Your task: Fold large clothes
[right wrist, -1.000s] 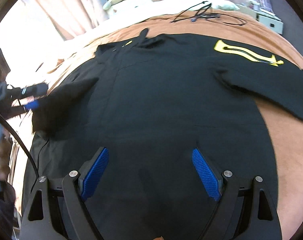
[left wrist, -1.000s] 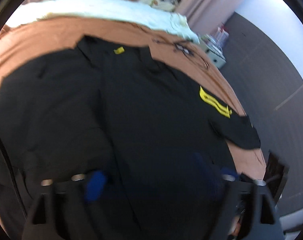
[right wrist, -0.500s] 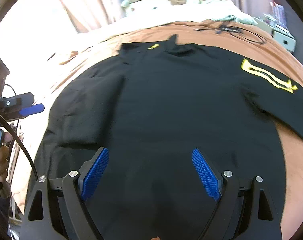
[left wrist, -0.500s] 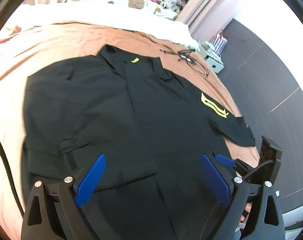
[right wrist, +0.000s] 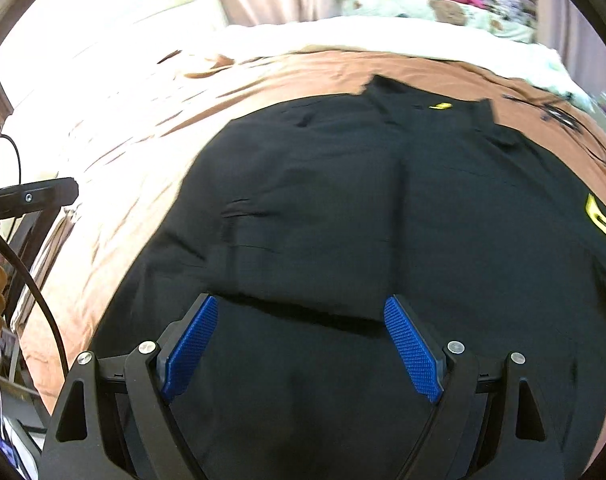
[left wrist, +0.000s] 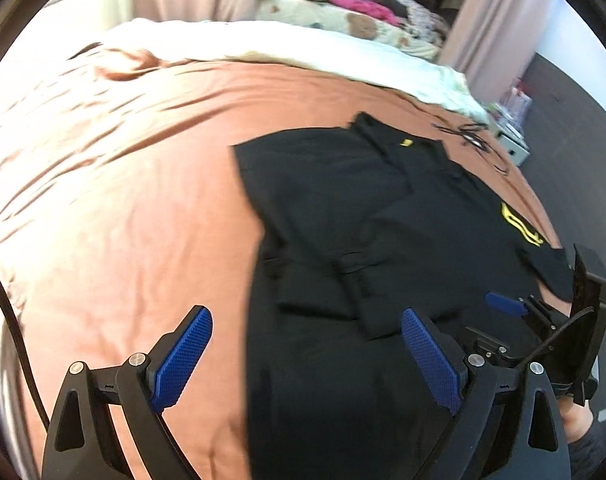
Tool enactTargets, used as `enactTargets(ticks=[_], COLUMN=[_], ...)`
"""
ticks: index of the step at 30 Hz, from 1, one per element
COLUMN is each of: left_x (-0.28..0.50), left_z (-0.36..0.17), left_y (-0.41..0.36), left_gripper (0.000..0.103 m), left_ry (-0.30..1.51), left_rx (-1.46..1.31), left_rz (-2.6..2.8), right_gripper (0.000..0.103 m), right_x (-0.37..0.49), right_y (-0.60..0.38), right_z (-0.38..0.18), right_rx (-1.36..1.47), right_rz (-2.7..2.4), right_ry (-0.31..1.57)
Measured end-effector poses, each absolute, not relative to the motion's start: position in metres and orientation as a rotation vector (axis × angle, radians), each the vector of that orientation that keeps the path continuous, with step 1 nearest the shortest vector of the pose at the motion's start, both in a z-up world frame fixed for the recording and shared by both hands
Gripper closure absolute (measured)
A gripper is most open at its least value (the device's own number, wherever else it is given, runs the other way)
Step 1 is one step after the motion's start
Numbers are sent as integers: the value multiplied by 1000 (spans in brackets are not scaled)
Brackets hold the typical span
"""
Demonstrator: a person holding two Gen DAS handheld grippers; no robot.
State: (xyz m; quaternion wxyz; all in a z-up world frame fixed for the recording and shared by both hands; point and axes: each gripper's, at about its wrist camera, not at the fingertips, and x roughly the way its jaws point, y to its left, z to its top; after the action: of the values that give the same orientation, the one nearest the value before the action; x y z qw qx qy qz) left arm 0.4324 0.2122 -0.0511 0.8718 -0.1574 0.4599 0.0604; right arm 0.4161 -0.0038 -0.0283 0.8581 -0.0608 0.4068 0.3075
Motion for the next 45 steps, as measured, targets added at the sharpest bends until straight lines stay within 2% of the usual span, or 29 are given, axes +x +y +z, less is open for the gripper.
enactTargets(ticks=[7, 10, 14, 15, 22, 25, 30, 34, 35, 37, 42, 45], left_x=[399, 392, 392, 393, 412, 423, 440, 452, 454, 458, 468, 474], left_z=[-54, -57, -61, -62, -78, -88, -108, -122, -125, -130, -144, -151], left_y=[244, 252, 255, 255, 244, 239, 233, 232, 232, 232, 233, 234], left_gripper=[8, 8, 8, 8, 9, 13, 16, 19, 19, 19, 20, 28], left_ry=[968, 971, 973, 973, 984, 999, 1029, 1058, 1064, 1073, 1090, 1101], left_rx=[-330, -334, -343, -343, -335, -321, -318, -301, -296, -289, -269, -261], left_rz=[194, 217, 225, 222, 180, 172, 163, 158, 158, 159, 165, 170], right_gripper=[18, 19, 61, 68, 69, 69, 69, 61, 42, 19, 19, 19], right_x=[435, 450, 467, 469, 478, 488, 509, 533, 538, 553, 568, 580], right_y=[68, 97, 86, 78, 1, -40, -108, -160, -173, -179, -201, -207], right_z=[-52, -80, -87, -83, -34, -17, -9, -30, -38, -47, -88, -104], right_rx=[-235, -317, -279, -251, -141, -100, -1, 167, 205, 256, 375, 406], right_rz=[626, 544, 527, 541, 545, 496, 396, 365, 363, 362, 360, 329], right_ry=[906, 978, 994, 994, 894, 859, 860, 930, 940, 938, 991, 1013])
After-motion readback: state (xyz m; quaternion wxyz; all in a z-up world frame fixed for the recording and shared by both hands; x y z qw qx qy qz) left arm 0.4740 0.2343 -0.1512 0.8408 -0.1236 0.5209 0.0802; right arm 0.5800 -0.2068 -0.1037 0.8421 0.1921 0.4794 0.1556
